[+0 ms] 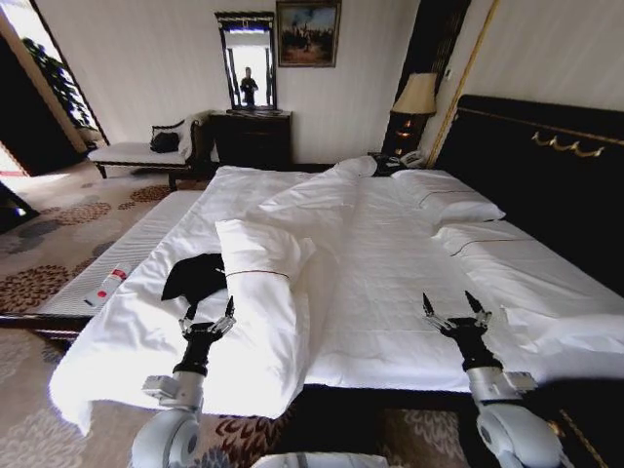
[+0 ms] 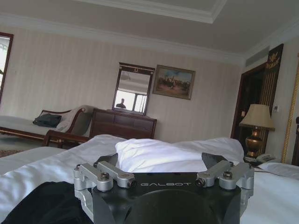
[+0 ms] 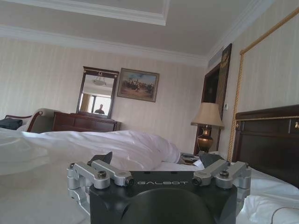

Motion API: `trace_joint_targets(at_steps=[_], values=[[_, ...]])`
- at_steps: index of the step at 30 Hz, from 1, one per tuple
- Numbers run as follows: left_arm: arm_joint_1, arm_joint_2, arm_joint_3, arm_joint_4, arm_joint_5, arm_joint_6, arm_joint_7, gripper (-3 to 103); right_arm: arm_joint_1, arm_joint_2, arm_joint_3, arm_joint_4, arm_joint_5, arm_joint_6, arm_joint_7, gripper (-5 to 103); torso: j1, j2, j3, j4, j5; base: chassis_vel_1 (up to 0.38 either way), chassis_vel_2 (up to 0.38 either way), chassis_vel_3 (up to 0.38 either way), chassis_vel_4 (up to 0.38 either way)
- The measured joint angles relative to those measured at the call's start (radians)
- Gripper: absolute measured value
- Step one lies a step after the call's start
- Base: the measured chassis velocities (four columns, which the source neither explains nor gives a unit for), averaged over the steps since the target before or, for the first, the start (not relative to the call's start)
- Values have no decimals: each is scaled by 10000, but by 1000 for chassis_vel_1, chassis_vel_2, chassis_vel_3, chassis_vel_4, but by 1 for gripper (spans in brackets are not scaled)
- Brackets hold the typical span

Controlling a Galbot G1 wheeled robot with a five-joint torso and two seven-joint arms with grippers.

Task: Fold the clothes on the bed.

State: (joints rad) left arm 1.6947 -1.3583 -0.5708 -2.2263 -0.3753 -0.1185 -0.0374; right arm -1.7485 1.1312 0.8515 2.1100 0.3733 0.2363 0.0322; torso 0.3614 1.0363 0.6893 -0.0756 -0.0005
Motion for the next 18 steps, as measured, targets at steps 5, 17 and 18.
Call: trace_joint_targets(at_steps=[5,17,18], values=[[-11,-4,11,6,11,-4,1,100,52,-3,-46,-64,-26,139,20,100,0,0,0,-1,-1,123,464,-129,-485],[43,-50,12,-60,62,-42,2,100,141,25,-203,-104,123,304,48,100,-3,-2,-1,-3,6,21,157,-22,-161],[43,-50,12,-60,62,-42,2,100,141,25,-203,-104,123,304,48,100,-3,-2,-1,-3,6,-40,-97,17,84]])
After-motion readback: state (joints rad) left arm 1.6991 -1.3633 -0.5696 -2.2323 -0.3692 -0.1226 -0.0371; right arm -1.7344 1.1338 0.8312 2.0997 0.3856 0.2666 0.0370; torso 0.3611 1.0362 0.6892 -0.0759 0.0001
